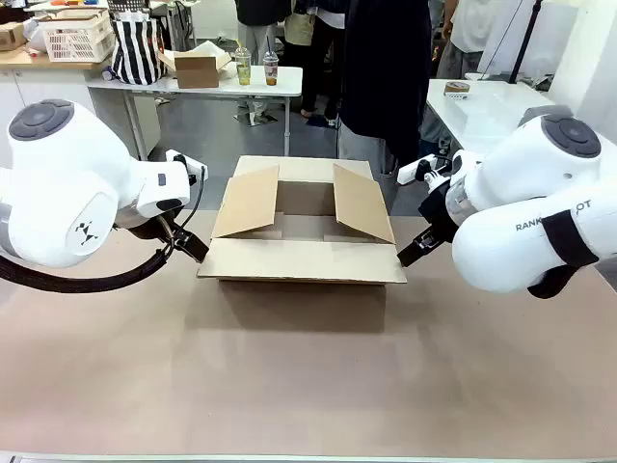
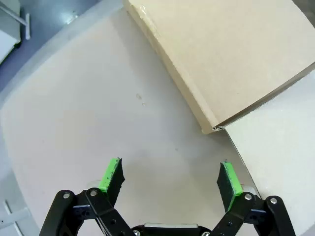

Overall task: Pack the gift set into the box.
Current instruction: Place both hands on the side flaps of the Package Box and spread them outward.

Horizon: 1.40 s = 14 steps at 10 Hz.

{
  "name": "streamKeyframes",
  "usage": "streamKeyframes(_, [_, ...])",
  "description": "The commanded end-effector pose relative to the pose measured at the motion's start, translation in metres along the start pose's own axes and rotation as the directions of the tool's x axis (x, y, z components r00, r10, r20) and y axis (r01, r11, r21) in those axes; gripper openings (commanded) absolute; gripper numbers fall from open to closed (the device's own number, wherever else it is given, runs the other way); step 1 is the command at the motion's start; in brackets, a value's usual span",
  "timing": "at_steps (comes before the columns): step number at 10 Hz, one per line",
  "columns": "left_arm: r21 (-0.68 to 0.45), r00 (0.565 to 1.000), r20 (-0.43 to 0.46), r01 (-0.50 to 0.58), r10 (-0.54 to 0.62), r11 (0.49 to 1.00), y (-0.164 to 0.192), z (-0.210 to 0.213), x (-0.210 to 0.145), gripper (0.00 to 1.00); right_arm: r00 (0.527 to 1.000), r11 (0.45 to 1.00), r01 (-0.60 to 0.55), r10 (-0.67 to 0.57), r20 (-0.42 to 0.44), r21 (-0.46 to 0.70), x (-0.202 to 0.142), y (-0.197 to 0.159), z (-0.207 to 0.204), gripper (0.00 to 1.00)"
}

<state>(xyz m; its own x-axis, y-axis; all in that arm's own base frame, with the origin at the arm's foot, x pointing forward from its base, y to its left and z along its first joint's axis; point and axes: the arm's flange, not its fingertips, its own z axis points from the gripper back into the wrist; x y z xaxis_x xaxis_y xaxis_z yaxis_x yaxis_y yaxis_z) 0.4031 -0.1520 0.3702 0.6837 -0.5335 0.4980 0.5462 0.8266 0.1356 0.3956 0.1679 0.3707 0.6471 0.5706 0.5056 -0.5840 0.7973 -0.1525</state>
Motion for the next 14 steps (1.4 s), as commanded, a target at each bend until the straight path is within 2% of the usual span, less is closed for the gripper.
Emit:
streamKeyframes(1, [0.000, 1.000, 0.000, 0.000, 0.000, 1.000, 0.000, 0.000, 0.000, 1.00, 1.000, 1.000, 0.000, 0.000, 0.001, 0.000, 0.000, 0.000, 0.000, 1.00])
streamKeyframes(12, [0.000, 1.000, 0.000, 0.000, 0.000, 1.000, 0.000, 0.000, 0.000, 1.00, 1.000, 1.000, -0.001, 0.001, 0.000, 0.000, 0.000, 0.000, 0.000, 1.00])
streamKeyframes(13, [0.000, 1.000, 0.000, 0.000, 0.000, 1.000, 0.000, 0.000, 0.000, 1.00, 0.985, 0.990, 0.127, -0.119, -0.124, 0.056, 0.011, -0.018, 0.024, 1.00])
streamKeyframes(14, [-0.081, 0.992, -0.127, -0.014, 0.004, 0.997, 0.004, 0.032, 0.010, 1.00, 0.963, 0.978, 0.210, -0.205, -0.176, 0.006, 0.026, -0.027, 0.056, 1.00])
